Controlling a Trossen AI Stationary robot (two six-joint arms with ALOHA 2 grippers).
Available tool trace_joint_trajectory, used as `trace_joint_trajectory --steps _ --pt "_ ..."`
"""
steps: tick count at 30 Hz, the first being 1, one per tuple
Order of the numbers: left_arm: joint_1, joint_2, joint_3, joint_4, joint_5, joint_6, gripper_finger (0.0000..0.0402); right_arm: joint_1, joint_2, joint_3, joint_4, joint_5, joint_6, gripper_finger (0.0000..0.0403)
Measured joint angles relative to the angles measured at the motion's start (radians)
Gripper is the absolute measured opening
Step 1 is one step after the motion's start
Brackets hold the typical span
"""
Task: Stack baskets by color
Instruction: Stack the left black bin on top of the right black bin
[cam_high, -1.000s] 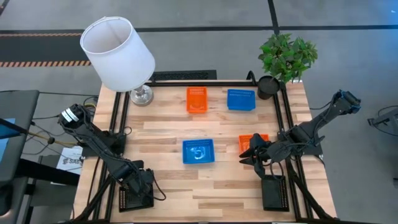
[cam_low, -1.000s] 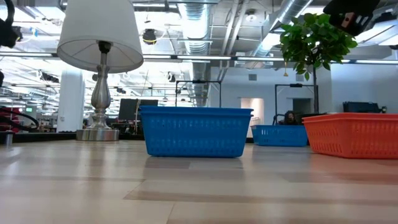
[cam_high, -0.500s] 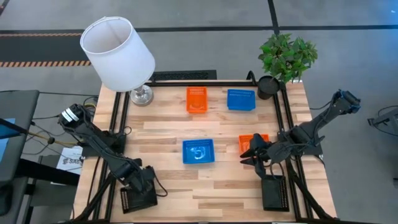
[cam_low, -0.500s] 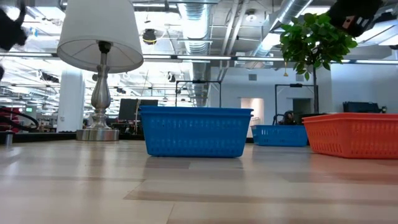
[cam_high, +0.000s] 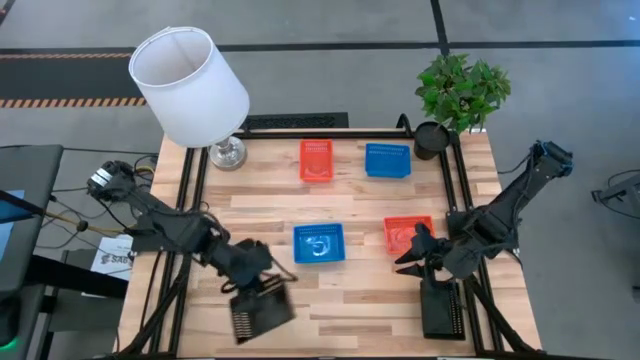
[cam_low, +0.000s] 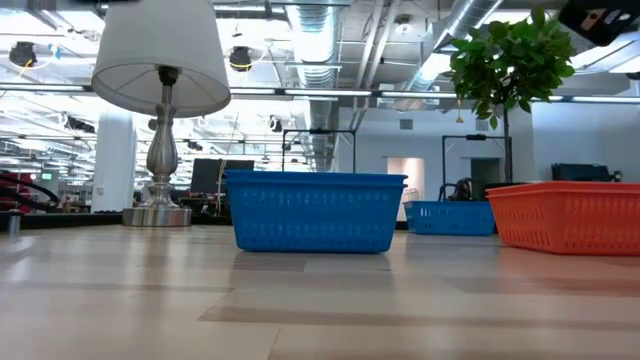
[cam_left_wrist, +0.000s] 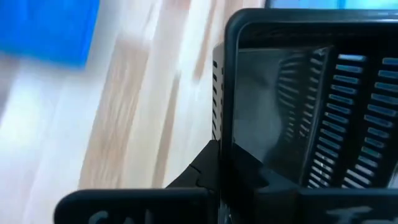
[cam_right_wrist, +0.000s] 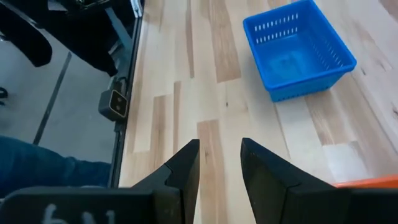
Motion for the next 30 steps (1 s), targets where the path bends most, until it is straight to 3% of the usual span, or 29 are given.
trace_joint_trajectory --steps 5,8,15,21,30 --pt "0.067 0.091 0.122 0.098 -0.049 0.134 0.0000 0.046 0.000 0.000 -0.003 0.010 0.062 0.0136" --pt "0.100 0.182 0.186 0.161 -0.052 0.225 0.0000 0.080 -0.019 0.000 -0.007 0.078 0.107 0.0136" --pt "0.168 0.391 0.262 0.464 0.023 0.419 0.0000 0.179 -0.115 0.000 -0.057 0.200 0.213 0.0136" --pt "0.224 0.523 0.291 0.693 0.042 0.416 0.0000 0.289 -0.134 0.000 -0.048 0.199 0.324 0.0136" --pt "0.262 0.546 0.291 0.641 0.008 0.376 0.0000 0.314 -0.095 0.000 -0.048 0.197 0.396 0.0136"
